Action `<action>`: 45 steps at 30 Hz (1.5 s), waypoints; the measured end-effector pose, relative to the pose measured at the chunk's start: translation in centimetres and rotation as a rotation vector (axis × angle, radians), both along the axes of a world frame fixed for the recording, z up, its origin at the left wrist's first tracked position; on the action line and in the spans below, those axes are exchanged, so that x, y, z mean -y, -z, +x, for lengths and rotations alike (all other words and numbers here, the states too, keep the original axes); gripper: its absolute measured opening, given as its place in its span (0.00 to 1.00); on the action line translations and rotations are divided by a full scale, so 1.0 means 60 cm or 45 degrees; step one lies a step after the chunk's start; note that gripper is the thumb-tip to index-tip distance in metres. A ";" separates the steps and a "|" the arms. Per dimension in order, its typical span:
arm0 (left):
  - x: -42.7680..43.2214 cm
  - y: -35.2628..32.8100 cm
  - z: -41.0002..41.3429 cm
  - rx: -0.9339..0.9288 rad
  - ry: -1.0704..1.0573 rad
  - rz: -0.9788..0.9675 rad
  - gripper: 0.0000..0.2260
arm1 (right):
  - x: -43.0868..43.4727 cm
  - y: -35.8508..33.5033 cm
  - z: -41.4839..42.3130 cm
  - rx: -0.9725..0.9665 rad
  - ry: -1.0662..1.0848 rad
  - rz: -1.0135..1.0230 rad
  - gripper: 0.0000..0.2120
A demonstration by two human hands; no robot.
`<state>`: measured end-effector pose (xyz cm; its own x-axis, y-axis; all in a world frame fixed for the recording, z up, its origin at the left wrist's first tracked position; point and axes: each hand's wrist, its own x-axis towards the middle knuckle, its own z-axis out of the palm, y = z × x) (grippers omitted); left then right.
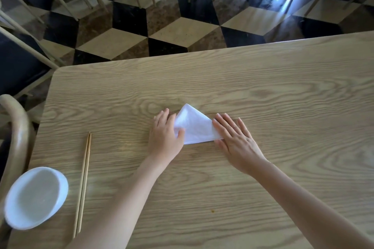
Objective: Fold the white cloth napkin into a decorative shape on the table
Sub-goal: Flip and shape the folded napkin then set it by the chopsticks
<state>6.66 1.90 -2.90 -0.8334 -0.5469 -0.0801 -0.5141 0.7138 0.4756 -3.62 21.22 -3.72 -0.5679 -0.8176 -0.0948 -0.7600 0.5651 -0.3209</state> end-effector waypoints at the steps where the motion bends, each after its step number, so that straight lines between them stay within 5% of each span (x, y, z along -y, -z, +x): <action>1: -0.004 -0.012 -0.013 -0.062 -0.037 0.048 0.23 | 0.003 -0.001 0.000 0.033 0.027 -0.070 0.28; 5: 0.018 -0.055 -0.068 0.269 -0.157 0.474 0.25 | 0.019 0.000 -0.008 0.107 0.135 -0.221 0.18; 7: 0.045 -0.083 -0.078 0.429 -0.080 0.711 0.15 | 0.027 -0.009 -0.026 0.151 0.118 -0.224 0.16; 11: 0.056 -0.117 -0.068 0.234 0.261 0.952 0.05 | 0.065 -0.086 -0.057 0.625 -0.079 -0.142 0.29; 15: 0.049 -0.125 -0.049 0.080 0.365 0.921 0.10 | 0.101 -0.131 -0.070 0.893 -0.099 0.010 0.04; 19: 0.049 -0.125 -0.029 0.114 0.345 0.947 0.20 | 0.103 -0.151 -0.074 0.836 -0.097 0.070 0.18; 22: 0.040 -0.141 -0.017 0.326 0.397 1.165 0.11 | 0.101 -0.167 -0.073 0.907 -0.143 0.117 0.14; 25: 0.027 -0.164 -0.014 0.361 0.441 1.117 0.11 | 0.089 -0.171 -0.069 1.166 -0.116 0.179 0.13; 36: 0.052 -0.162 -0.017 0.335 0.316 1.090 0.14 | 0.019 -0.165 -0.071 1.585 -0.074 0.044 0.10; 39: 0.071 -0.158 -0.014 0.300 0.285 1.135 0.24 | 0.011 -0.163 -0.074 1.762 -0.061 -0.035 0.08; 41: 0.080 -0.154 -0.009 0.274 0.283 1.151 0.32 | 0.010 -0.167 -0.070 1.733 -0.064 -0.051 0.08; 45: 0.092 -0.143 -0.001 0.185 0.285 1.105 0.31 | 0.015 -0.181 -0.046 1.476 0.033 -0.072 0.11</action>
